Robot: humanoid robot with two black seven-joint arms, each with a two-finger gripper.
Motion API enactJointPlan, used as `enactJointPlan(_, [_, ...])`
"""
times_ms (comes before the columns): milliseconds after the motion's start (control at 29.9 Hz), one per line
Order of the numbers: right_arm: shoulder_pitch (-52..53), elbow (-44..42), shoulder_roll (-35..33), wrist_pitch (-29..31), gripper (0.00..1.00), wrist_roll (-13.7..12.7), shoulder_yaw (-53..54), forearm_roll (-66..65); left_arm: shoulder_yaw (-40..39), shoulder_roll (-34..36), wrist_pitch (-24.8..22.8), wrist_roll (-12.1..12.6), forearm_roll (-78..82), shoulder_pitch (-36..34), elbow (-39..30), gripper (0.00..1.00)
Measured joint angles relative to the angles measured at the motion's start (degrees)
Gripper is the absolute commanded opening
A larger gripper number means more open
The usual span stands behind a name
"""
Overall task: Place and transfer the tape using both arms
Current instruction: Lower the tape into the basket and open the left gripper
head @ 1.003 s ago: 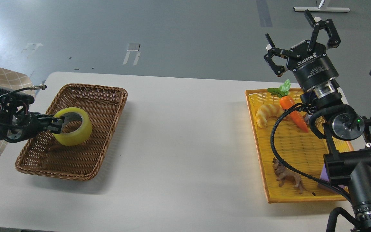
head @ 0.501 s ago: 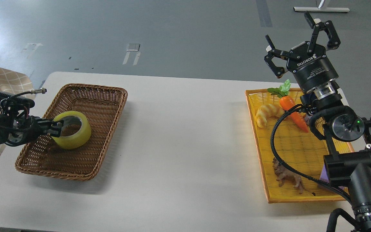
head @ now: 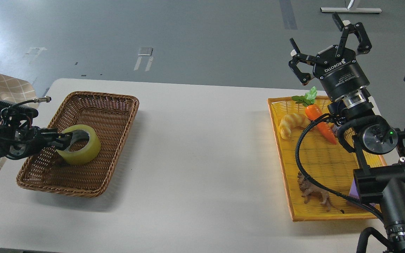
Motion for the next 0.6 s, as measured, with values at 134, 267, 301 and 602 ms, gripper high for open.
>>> enactJointPlan(134, [0.0, 0.0, 0.0, 0.0, 1.00, 0.0, 0.0, 0.0, -0.1, 0.0, -0.3, -0.1, -0.1, -0.2, -0.2, 0.86])
enactJointPlan(267, [0.0, 0.0, 0.0, 0.0, 1.00, 0.0, 0.0, 0.0, -0.5, 0.7, -0.5, -0.3, -1.5, -0.7, -0.9, 0.89])
enactJointPlan(301, [0.0, 0.0, 0.0, 0.0, 1.00, 0.0, 0.0, 0.0, -0.6, 0.8, -0.6, -0.3, -2.8, -1.0, -1.1, 0.90])
enactJointPlan(602, [-0.1, 0.1, 0.0, 0.0, 1.00, 0.0, 0.0, 0.0, -1.2, 2.7, -3.4, -0.4, -20.8, -13.7, -3.9, 0.94])
